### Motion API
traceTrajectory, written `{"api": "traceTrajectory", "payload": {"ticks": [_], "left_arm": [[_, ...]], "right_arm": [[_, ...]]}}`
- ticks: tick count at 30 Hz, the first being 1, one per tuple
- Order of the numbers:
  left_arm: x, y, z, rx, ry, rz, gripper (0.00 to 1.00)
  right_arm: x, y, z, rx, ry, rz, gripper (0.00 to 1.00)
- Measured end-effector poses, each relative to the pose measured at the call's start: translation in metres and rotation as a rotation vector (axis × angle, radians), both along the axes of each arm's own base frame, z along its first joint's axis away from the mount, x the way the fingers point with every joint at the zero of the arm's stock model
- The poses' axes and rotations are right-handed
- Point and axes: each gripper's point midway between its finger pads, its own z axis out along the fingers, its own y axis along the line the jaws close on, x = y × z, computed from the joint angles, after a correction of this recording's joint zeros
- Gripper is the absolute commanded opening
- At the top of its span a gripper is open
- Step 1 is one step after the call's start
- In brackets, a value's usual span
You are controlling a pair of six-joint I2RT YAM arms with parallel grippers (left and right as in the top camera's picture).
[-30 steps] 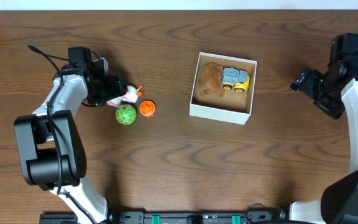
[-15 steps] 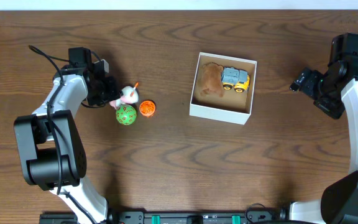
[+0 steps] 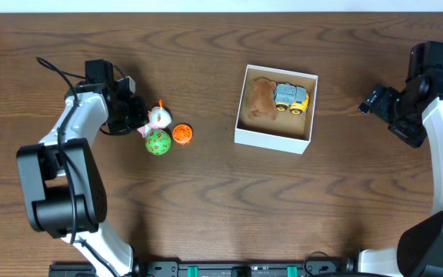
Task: Pack container
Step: 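Grasp the pink-and-white duck with the left gripper and drop it in the box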
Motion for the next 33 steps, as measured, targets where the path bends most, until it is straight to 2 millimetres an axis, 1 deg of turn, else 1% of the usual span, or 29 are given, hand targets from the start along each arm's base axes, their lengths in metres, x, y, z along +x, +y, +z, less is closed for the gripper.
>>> {"api": "traceTrajectory", "payload": {"ticks": [4, 11, 14, 17, 21, 25, 30, 33], "left_arm": [[-0.002, 0.0, 0.019, 0.011, -0.031, -0.005, 0.06], [-0.002, -0.008, 0.073, 0.034, -0.158, -0.028, 0.06], [-0.003, -0.016, 0.089, 0.04, -0.201, -0.05, 0.06], [-0.006, -0.032, 0.098, 0.04, -0.223, -0.089, 0.06], [-0.013, -0.061, 0.116, 0.034, -0.265, -0.162, 0.06], [-0.024, -0.091, 0.143, 0.016, -0.334, -0.222, 0.06], [-0.039, -0.127, 0.186, -0.02, -0.436, -0.265, 0.05], [-0.048, -0.149, 0.202, -0.046, -0.476, -0.285, 0.06]], "right_arm": [[0.0, 0.0, 0.0, 0.0, 0.0, 0.0, 0.99], [0.0, 0.0, 0.0, 0.0, -0.001, 0.0, 0.99], [0.0, 0.0, 0.0, 0.0, -0.001, 0.0, 0.99], [0.0, 0.0, 0.0, 0.0, -0.001, 0.0, 0.99], [0.0, 0.0, 0.0, 0.0, -0.001, 0.0, 0.99], [0.0, 0.0, 0.0, 0.0, 0.0, 0.0, 0.99], [0.0, 0.0, 0.0, 0.001, 0.001, 0.0, 0.99], [0.0, 0.0, 0.0, 0.001, 0.001, 0.0, 0.99]]}}
